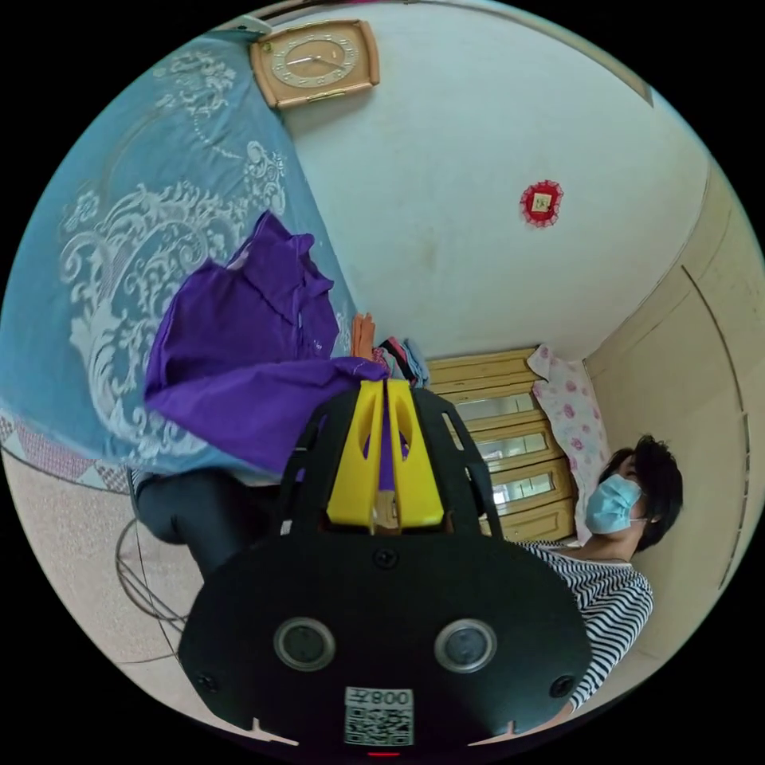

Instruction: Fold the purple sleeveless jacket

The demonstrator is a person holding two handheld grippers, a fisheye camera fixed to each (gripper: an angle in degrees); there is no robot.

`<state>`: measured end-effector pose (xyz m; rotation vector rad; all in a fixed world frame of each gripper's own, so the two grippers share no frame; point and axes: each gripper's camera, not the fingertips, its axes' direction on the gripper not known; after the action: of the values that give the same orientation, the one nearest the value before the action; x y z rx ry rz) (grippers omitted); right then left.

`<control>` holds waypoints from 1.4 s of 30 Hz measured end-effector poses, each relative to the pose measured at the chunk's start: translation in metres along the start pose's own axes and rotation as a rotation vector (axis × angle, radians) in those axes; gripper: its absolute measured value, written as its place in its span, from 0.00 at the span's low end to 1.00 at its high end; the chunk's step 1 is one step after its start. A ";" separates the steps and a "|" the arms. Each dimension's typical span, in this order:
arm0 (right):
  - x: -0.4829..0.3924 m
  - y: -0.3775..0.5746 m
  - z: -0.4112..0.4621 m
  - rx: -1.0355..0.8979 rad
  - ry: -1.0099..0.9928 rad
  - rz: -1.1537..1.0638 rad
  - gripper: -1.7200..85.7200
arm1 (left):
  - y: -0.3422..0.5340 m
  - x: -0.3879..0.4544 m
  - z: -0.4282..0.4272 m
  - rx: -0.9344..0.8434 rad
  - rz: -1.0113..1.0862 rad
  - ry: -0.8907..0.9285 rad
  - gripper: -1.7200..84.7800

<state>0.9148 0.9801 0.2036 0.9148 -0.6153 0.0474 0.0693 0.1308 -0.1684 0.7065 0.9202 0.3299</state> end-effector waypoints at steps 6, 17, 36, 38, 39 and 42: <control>-0.008 -0.128 0.021 -0.009 0.033 -0.078 0.04 | -0.134 -0.030 0.049 0.025 0.047 -0.020 0.03; 0.055 -0.348 0.101 -0.061 0.139 -0.024 0.04 | -0.363 -0.146 0.134 0.075 0.030 -0.138 0.03; 0.141 -0.481 0.156 -0.046 0.036 0.148 0.09 | -0.500 -0.324 0.217 0.101 0.079 -0.217 0.10; 0.134 -0.478 0.149 -0.014 0.042 0.135 0.09 | -0.498 -0.325 0.235 0.037 0.115 -0.207 0.09; 0.130 -0.475 0.146 0.015 0.047 0.129 0.10 | -0.495 -0.324 0.251 -0.012 0.146 -0.230 0.08; 0.126 -0.476 0.153 0.028 0.041 0.145 0.10 | -0.490 -0.332 0.299 -0.148 0.211 -0.261 0.07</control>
<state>1.0856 0.5423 -0.0079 0.8933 -0.6436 0.2051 0.1060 -0.5307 -0.1790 0.6929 0.5687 0.4753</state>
